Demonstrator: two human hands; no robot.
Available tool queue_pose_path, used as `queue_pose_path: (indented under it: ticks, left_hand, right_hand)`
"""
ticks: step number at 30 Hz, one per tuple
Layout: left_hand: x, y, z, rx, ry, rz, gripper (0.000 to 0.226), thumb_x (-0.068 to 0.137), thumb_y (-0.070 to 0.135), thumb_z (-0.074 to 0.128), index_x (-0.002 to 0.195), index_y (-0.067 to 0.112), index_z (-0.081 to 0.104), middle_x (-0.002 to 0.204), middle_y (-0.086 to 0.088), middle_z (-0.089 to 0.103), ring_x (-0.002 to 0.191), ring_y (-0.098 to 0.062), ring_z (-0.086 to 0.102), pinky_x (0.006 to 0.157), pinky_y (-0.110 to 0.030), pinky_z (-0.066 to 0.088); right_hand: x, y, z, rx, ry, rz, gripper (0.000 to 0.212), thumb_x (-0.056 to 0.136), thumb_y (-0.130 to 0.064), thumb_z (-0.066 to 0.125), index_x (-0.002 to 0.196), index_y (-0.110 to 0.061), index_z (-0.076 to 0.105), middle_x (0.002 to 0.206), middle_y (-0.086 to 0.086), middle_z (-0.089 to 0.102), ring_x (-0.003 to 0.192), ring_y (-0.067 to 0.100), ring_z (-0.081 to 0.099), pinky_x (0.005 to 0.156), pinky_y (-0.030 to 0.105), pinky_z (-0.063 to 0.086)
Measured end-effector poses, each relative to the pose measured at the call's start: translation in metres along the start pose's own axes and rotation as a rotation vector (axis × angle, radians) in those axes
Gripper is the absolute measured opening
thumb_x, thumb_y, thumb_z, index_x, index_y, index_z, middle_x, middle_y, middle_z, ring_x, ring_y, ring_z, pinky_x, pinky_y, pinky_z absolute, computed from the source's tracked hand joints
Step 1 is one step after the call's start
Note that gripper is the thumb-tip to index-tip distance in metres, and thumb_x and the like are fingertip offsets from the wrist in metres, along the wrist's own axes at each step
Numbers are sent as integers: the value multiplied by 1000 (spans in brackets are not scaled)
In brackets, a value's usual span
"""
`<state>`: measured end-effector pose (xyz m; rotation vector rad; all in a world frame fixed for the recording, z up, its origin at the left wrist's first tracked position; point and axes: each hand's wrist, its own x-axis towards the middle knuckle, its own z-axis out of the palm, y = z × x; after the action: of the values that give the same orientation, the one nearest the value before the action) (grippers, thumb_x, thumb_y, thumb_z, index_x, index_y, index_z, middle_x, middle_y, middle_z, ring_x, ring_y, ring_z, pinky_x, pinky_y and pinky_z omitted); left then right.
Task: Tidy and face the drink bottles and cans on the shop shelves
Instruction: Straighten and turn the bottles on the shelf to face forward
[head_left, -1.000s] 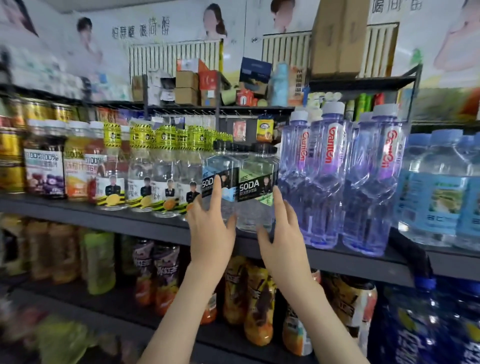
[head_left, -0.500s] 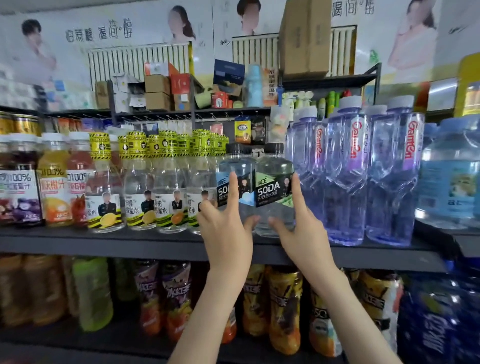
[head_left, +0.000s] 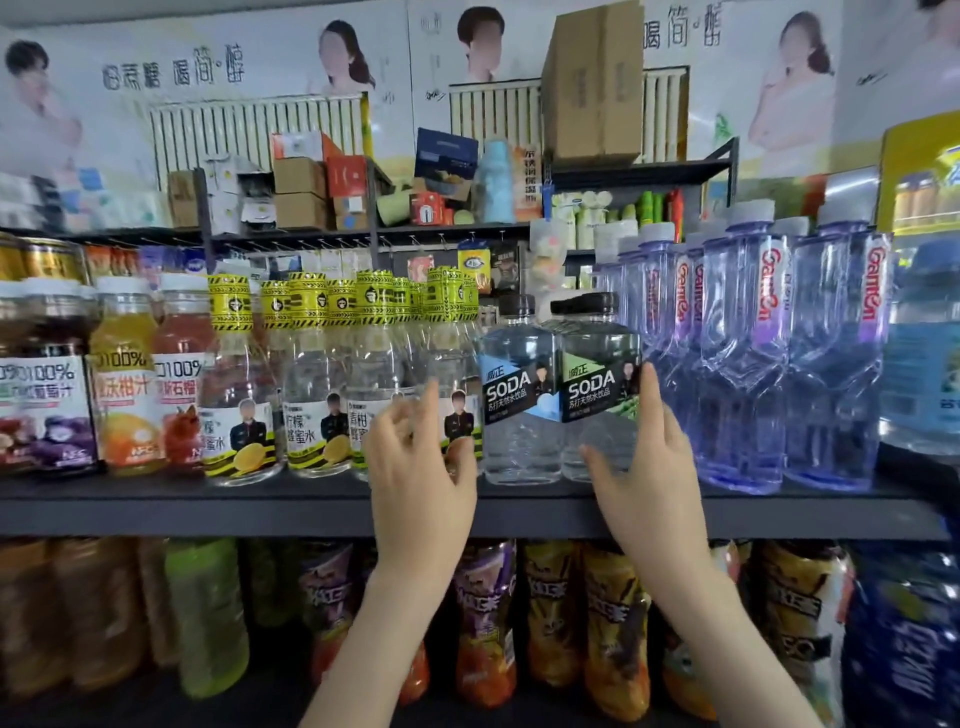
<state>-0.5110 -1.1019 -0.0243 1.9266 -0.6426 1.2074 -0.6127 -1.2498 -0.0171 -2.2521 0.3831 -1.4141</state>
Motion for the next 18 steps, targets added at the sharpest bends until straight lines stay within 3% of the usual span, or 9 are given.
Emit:
queue_pose_path:
  ticks: [3,7,10,12,15,18]
  left_hand:
    - [1,-11,-3,46,6,-51,63,81,38,68,135,13,46,119,-18,44,104,-23,35,84,-43,45]
    - [0,-20,-13,85,16,-38,65,83,40,62,139,15,43,132,-24,39,121,-34,34,95,-48,39]
    - [7,-31,-21,130,-55,-114,68,88,32,60,147,25,27,145,-25,27,135,-39,25,105,-52,30]
    - [9,-37,-23,109,-129,-144,67,93,31,53,149,29,16,147,-21,29,137,-35,22,108,-47,28]
    - [10,-34,-21,20,-130,-217,73,94,28,53,150,18,7,145,-15,36,132,-31,30,105,-39,30]
    - [17,-28,-18,0,-103,-357,80,89,29,61,148,7,11,143,-15,35,132,-29,32,105,-36,32]
  right_hand:
    - [-14,-22,16,-67,155,-195,77,88,-17,63,150,-11,18,149,11,34,136,23,27,109,33,23]
    - [-22,-39,36,-70,103,-386,67,87,-11,63,145,-9,31,145,7,41,134,19,30,109,25,15]
    - [-22,-49,53,-109,18,-511,52,90,-18,52,140,-11,42,142,5,47,133,18,37,108,28,22]
    - [-23,-54,64,-177,-31,-569,48,92,-25,42,138,-10,47,142,5,48,132,19,41,107,32,26]
    - [-27,-53,75,-250,-60,-587,50,93,-31,36,134,-8,51,140,7,50,131,20,46,110,34,31]
    - [-29,-51,81,-331,-70,-568,52,93,-33,33,132,-6,53,137,8,52,128,21,49,108,36,35]
